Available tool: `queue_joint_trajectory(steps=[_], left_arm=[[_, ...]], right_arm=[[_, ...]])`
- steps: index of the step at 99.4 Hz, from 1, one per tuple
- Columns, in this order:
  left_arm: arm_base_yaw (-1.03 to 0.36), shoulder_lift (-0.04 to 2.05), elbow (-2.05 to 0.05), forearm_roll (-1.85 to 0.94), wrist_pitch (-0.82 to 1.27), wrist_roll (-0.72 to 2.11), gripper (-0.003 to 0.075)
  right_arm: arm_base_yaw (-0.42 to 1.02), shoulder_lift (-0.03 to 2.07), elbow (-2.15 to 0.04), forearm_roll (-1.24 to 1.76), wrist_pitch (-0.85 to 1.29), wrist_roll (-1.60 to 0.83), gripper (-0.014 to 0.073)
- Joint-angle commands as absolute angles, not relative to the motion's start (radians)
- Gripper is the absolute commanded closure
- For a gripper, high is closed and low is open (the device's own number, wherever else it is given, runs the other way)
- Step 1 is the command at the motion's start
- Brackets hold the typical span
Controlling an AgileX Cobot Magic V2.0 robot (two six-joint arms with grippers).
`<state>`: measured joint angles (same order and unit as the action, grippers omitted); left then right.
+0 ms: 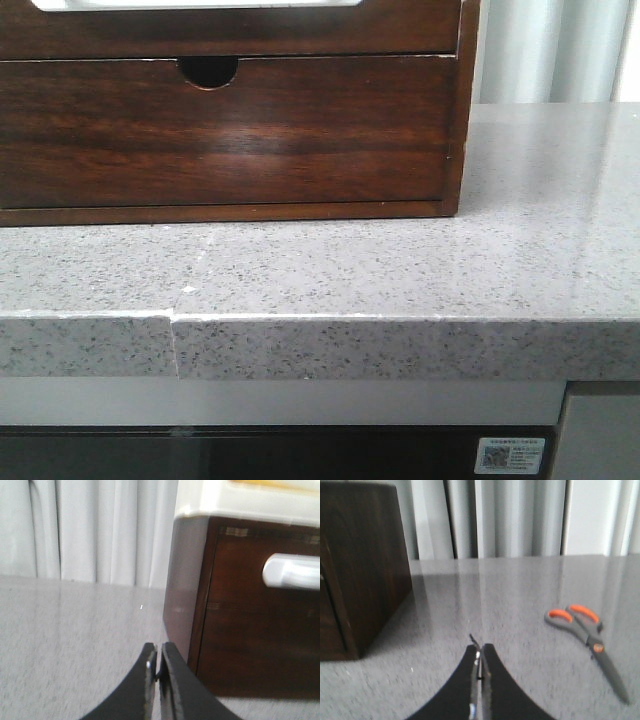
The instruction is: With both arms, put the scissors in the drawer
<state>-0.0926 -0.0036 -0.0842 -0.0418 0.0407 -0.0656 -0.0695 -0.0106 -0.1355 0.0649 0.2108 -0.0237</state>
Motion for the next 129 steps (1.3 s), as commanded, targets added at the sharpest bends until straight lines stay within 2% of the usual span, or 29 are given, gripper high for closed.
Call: queue_joint_trajectory(steps=[1, 22, 40, 58, 123, 129], left_arm=[[-0.092, -0.006, -0.205, -0.077, 0.009, -0.075, 0.0741], [-0.092, 0.129, -0.451, -0.065, 0.215, -0.074, 0.0741], [-0.092, 0.254, -0.577, -0.053, 0.282, -0.069, 0.0741], [-0.092, 0.296, -0.586, 0.0, 0.284, -0.069, 0.0741], [-0.092, 0.296, -0.584, 0.0, 0.284, -0.069, 0.0741], [-0.092, 0.296, -0.582, 0.0, 0.284, -0.069, 0.0739]], right_arm=[[-0.07, 0.012, -0.262, 0.048, 0.215, -0.024, 0.0662], [-0.07, 0.186, -0.468, -0.057, 0.384, -0.024, 0.0662], [-0.07, 0.34, -0.593, -0.059, 0.495, -0.024, 0.0662], [-0.07, 0.404, -0.606, -0.059, 0.486, -0.024, 0.0662], [-0.07, 0.409, -0.602, -0.059, 0.482, -0.022, 0.0662], [-0.07, 0.409, -0.601, -0.059, 0.482, -0.02, 0.0631]])
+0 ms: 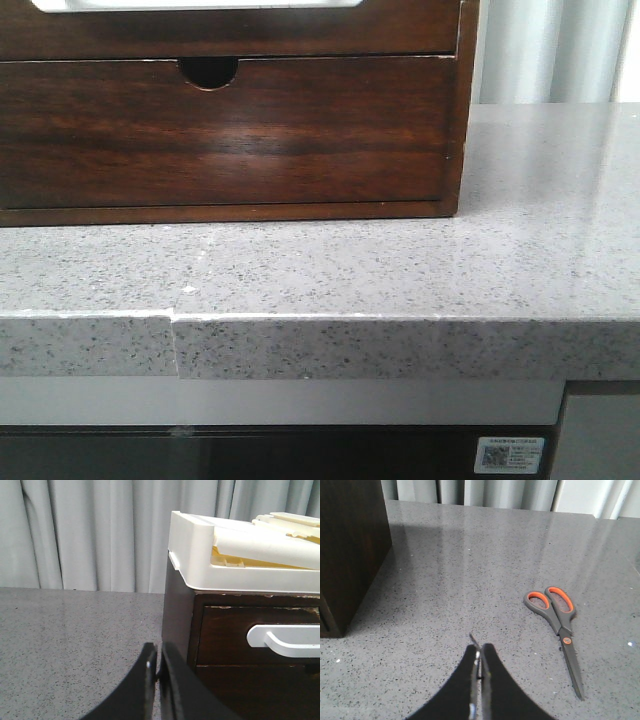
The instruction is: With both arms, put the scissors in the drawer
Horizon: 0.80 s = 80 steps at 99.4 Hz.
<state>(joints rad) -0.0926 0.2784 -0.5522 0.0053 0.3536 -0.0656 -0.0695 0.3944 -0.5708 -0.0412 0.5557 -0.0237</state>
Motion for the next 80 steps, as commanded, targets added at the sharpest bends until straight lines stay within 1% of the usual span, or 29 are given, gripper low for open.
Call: queue_joint_trajectory(steps=[1, 6, 9, 11, 12, 17, 21, 22, 24, 25, 29, 32, 36, 47, 66, 73, 80], left_arm=[[-0.092, 0.296, -0.579, 0.0, 0.284, -0.069, 0.0738], [-0.092, 0.296, -0.572, 0.0, 0.284, -0.069, 0.0723], [-0.092, 0.296, -0.564, 0.006, 0.284, -0.069, 0.07], [-0.092, 0.296, -0.56, 0.011, 0.284, -0.069, 0.0675], [-0.092, 0.296, -0.558, 0.011, 0.284, -0.069, 0.0665], [-0.092, 0.296, -0.547, 0.032, 0.284, -0.069, 0.0577], [-0.092, 0.296, -0.535, 0.06, 0.284, -0.069, 0.0476], [-0.092, 0.296, -0.535, 0.067, 0.284, -0.069, 0.044], [-0.092, 0.296, -0.529, 0.071, 0.284, -0.069, 0.0403], [-0.092, 0.296, -0.527, 0.072, 0.284, -0.069, 0.0368], [-0.092, 0.296, -0.522, 0.072, 0.284, -0.069, 0.0279], [-0.092, 0.296, -0.52, 0.07, 0.284, -0.069, 0.0236], [-0.092, 0.296, -0.518, 0.068, 0.284, -0.069, 0.02], [-0.092, 0.296, -0.518, 0.067, 0.284, -0.069, 0.0199], [-0.092, 0.296, -0.518, 0.06, 0.284, -0.069, 0.0229], [-0.092, 0.296, -0.517, -0.013, 0.271, -0.069, 0.0247], [-0.092, 0.296, -0.517, -0.147, 0.267, -0.069, 0.0267]], right_arm=[[-0.07, 0.409, -0.601, -0.059, 0.48, -0.018, 0.0624], [-0.07, 0.409, -0.601, -0.059, 0.48, -0.018, 0.0557], [-0.07, 0.409, -0.601, -0.062, 0.48, -0.018, 0.0488], [-0.07, 0.409, -0.601, -0.064, 0.48, -0.018, 0.0456], [-0.07, 0.409, -0.601, -0.064, 0.48, -0.018, 0.0424], [-0.07, 0.409, -0.601, -0.071, 0.48, -0.018, 0.0308], [-0.07, 0.409, -0.601, -0.075, 0.48, -0.018, 0.0216], [-0.07, 0.409, -0.601, -0.078, 0.48, -0.018, 0.0202], [-0.07, 0.409, -0.601, -0.078, 0.48, -0.018, 0.0164], [-0.07, 0.409, -0.601, -0.078, 0.48, -0.018, 0.0142], [-0.07, 0.409, -0.601, -0.078, 0.48, -0.018, 0.01], [-0.07, 0.409, -0.601, -0.078, 0.48, -0.018, 0.0075], [-0.07, 0.409, -0.601, -0.078, 0.48, -0.018, 0.0066], [-0.07, 0.409, -0.601, -0.078, 0.484, -0.018, 0.0067], [-0.07, 0.409, -0.601, -0.078, 0.484, -0.018, 0.0067], [-0.07, 0.409, -0.601, -0.072, 0.479, -0.018, 0.0067], [-0.07, 0.409, -0.601, -0.049, 0.472, -0.018, 0.0067]])
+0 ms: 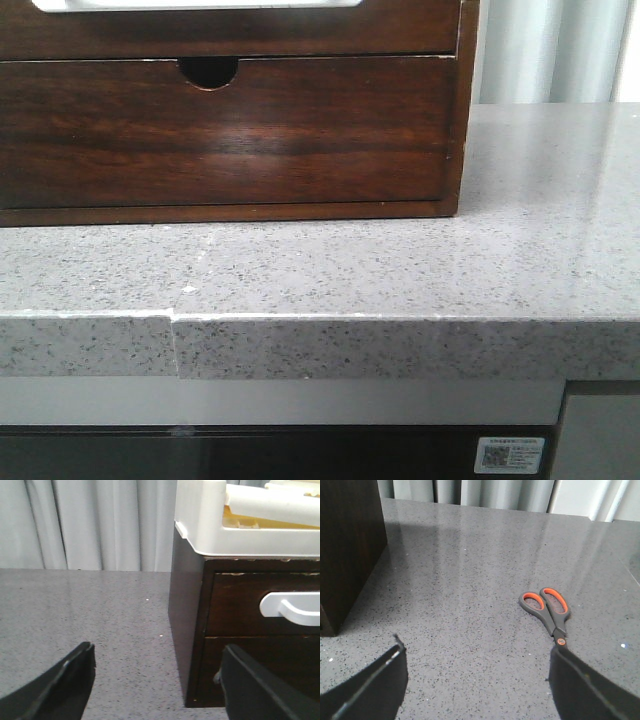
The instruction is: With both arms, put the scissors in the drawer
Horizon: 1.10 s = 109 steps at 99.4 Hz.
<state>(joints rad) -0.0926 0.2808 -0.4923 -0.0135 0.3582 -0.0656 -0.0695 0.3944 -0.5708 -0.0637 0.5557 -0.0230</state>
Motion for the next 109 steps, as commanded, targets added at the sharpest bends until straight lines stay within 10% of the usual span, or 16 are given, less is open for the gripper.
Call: queue_joint_trajectory(steps=[1, 52, 109], left_arm=[[-0.092, 0.296, -0.515, -0.178, 0.267, -0.069, 0.027], [-0.092, 0.386, -0.433, -0.87, 0.17, -0.069, 0.0321], [-0.092, 0.736, -0.612, -1.012, 0.386, 0.064, 0.0321]], right_arm=[[-0.07, 0.409, -0.601, -0.041, 0.472, -0.018, 0.0067], [-0.07, 0.409, -0.601, -0.016, 0.472, -0.018, 0.0067], [-0.07, 0.409, -0.601, -0.016, 0.472, -0.018, 0.0067]])
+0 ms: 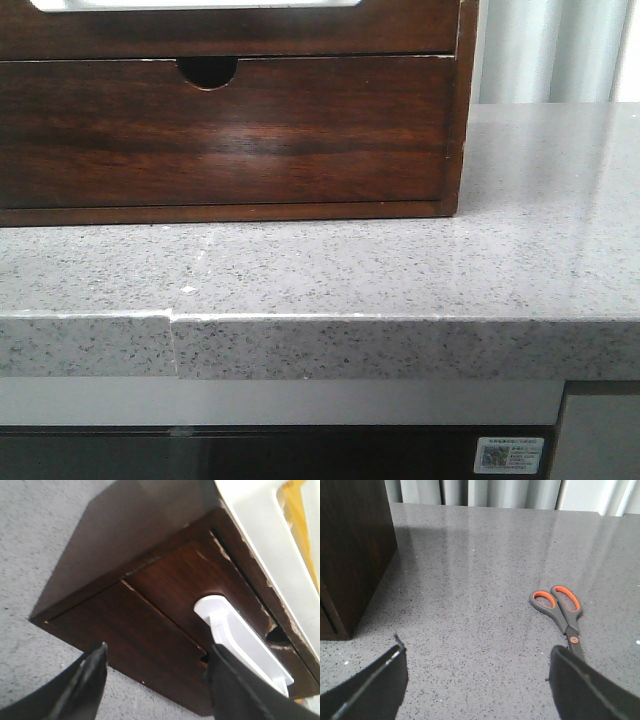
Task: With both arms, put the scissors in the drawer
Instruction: 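Pull the drawer open toward the robot with the left gripper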
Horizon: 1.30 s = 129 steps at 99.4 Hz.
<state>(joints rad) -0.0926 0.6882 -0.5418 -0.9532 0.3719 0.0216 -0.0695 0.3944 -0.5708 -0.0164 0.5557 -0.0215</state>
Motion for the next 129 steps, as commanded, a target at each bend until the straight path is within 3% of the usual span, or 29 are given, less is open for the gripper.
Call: queue_joint_trajectory(steps=[1, 20, 45, 96, 129], left_arm=[[-0.092, 0.74, -0.615, -1.014, 0.397, 0.066, 0.0321], [-0.092, 0.867, -0.695, -1.15, 0.53, 0.199, 0.0321], [-0.092, 1.064, -0.756, -1.569, 0.734, 0.652, 0.0321], [-0.092, 1.212, -0.771, -1.798, 0.839, 0.864, 0.0325], [-0.092, 1.212, -0.771, -1.804, 0.854, 0.864, 0.0549]], right_arm=[[-0.07, 0.409, -0.601, -0.016, 0.472, -0.018, 0.0067], [-0.07, 0.409, -0.601, -0.016, 0.472, -0.018, 0.0067], [-0.07, 0.409, -0.578, -0.016, 0.469, -0.018, 0.0067], [-0.07, 0.409, -0.578, -0.016, 0.472, -0.018, 0.0067], [-0.07, 0.409, -0.578, -0.016, 0.472, -0.018, 0.0067]])
